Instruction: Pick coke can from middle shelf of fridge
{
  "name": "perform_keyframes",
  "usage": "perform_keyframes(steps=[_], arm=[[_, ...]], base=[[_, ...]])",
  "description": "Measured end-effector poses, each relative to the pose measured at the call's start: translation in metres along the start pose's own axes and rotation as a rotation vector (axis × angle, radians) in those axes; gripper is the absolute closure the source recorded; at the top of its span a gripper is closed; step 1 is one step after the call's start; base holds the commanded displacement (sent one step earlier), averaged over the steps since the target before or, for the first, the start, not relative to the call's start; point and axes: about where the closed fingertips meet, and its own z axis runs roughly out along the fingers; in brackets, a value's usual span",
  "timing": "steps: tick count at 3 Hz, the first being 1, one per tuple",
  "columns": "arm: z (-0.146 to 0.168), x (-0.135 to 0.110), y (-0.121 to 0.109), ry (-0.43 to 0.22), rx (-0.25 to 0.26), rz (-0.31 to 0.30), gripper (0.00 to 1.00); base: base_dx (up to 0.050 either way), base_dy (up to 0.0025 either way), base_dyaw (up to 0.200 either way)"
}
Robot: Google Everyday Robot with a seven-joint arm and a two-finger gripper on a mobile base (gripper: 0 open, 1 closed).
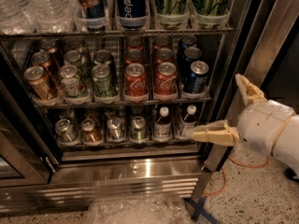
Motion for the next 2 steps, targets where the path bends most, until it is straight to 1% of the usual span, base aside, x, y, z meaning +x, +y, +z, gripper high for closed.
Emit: perform_keyframes(steps=[1, 2], arm=[[0.001, 0.018, -0.013, -0.098, 0.111, 0.110, 0.00], [0.015, -0.007, -0.003, -0.175, 0.095, 0.114, 0.00]], base=[[0.000, 0.00000, 0.000], [0.000, 0.00000, 0.000]])
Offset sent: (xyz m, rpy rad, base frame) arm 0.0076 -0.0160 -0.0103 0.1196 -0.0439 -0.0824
